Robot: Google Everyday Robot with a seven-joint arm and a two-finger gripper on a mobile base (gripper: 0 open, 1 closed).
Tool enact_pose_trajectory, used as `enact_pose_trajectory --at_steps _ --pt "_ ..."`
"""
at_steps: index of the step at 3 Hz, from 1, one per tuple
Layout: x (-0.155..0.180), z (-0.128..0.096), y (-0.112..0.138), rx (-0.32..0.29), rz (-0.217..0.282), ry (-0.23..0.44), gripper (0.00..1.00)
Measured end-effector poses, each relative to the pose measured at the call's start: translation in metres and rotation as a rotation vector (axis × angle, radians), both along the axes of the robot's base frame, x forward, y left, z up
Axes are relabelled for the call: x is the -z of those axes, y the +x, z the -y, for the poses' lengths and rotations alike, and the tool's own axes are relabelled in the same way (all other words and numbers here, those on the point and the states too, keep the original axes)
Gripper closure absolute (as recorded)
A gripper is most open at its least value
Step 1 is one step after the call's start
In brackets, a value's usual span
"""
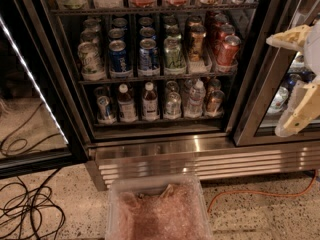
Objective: Pick pepsi can from middle shelf of fridge
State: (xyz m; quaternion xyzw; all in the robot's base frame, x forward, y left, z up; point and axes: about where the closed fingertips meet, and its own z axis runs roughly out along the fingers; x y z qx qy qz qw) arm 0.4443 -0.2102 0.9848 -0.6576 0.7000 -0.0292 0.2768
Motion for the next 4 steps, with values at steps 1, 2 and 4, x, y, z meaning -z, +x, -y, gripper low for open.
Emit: enact_pose_trajectory --at_steps 1,2,4 --pt "0.001 0.000 0.001 -0.001 0.013 0.053 0.00" --pt "0.008 -0.001 0.007 0.006 0.058 0.148 0.00" --pt "0.025 -0.014 0.035 0.071 0.233 0.240 0.00"
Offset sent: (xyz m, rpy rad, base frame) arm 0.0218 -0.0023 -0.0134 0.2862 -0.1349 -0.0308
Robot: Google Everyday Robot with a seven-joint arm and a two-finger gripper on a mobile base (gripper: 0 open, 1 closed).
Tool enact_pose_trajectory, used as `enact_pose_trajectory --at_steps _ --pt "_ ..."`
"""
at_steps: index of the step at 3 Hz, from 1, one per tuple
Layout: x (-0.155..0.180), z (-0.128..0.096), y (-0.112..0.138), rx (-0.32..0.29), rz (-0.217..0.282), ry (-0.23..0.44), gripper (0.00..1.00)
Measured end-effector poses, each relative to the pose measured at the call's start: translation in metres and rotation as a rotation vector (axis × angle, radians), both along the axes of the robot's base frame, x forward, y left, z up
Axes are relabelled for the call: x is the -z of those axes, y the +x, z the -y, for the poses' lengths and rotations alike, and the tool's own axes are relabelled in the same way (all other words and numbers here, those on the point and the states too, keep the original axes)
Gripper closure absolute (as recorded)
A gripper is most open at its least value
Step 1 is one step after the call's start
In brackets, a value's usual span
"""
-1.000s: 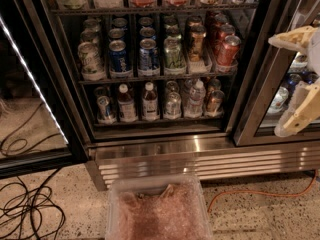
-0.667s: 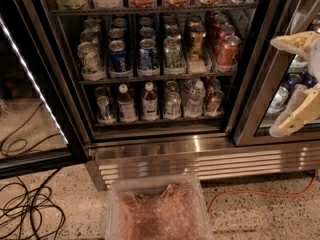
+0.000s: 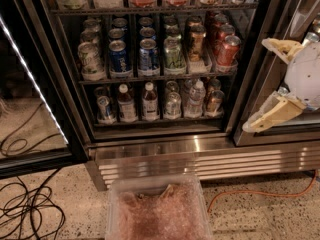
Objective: Pick pepsi can from middle shelf of fridge
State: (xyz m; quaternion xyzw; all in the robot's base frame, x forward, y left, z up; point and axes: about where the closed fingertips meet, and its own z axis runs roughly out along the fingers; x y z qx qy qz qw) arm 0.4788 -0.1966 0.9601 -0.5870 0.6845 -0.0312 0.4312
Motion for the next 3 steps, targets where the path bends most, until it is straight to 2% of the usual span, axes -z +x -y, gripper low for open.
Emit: enact_pose_trajectory --at_steps 1,2,3 --pt "-0.001 -0.001 0.000 0.000 0.002 0.004 0.00" --pt "0.009 -0.006 0.006 0.001 0.017 0.094 0.00" --pt "0.028 -0.011 0.015 -0.008 0.069 0.240 0.00"
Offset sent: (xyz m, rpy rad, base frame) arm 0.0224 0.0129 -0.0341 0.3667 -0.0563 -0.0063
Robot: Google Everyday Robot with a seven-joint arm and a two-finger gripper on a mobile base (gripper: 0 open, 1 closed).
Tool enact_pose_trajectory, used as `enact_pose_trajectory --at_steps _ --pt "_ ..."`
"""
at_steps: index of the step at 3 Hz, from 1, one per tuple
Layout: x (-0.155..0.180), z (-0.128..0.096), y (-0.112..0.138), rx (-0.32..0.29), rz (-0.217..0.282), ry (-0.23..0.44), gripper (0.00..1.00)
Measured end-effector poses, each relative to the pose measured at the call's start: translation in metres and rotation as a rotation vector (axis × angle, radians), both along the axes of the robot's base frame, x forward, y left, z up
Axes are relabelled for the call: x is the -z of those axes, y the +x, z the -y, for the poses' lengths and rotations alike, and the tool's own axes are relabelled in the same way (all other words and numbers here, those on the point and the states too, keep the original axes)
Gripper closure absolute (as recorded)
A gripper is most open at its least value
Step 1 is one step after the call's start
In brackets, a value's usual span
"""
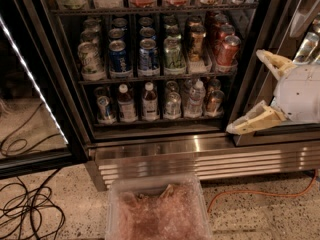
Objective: Pick pepsi can from middle shelf of fridge
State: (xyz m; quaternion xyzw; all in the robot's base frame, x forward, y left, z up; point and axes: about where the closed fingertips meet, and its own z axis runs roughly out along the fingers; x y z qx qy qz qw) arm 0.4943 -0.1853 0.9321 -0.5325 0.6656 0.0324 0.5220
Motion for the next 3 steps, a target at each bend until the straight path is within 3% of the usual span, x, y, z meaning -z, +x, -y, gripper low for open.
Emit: enact_pose_trajectory --at_steps 1,3 --pt "-0.0111 -0.0103 0.0003 -0.014 0.024 0.066 0.00" --pt "-0.0018 -0.0164 0.0025 -0.024 0.044 0.105 0.00"
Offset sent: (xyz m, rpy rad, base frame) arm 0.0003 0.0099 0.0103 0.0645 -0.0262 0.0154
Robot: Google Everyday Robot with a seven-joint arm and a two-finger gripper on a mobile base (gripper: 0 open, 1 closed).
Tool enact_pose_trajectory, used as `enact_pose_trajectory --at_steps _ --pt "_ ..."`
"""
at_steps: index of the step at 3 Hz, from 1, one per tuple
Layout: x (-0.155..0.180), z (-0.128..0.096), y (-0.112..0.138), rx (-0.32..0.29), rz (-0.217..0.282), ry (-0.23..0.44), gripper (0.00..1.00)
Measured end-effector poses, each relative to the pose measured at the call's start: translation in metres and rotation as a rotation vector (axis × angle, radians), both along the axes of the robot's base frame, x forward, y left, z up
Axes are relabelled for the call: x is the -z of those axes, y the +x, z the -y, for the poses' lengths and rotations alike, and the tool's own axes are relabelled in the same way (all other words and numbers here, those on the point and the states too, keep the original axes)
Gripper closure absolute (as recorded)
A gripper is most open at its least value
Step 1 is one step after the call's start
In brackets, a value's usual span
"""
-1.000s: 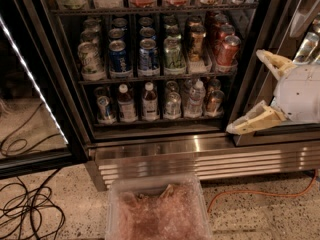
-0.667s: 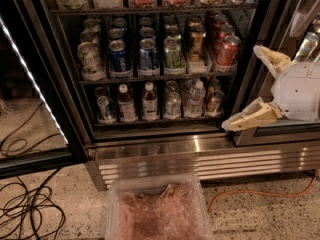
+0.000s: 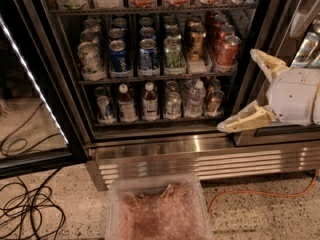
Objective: Pick pepsi can from middle shelf of fridge
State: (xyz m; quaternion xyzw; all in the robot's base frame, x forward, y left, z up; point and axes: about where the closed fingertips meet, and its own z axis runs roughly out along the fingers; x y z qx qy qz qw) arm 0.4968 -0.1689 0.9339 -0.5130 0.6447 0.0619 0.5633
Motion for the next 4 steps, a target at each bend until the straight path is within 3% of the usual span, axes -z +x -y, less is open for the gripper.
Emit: enact_pose_trajectory --at_steps 1,2,4 --pt "0.010 -0.014 0.004 -0.014 0.039 0.061 0.00" --pt "0.010 -0.014 0.005 -0.018 0.041 0.063 0.00" --pt "0.036 -0.021 0.034 -0.102 0.065 0.109 0.00"
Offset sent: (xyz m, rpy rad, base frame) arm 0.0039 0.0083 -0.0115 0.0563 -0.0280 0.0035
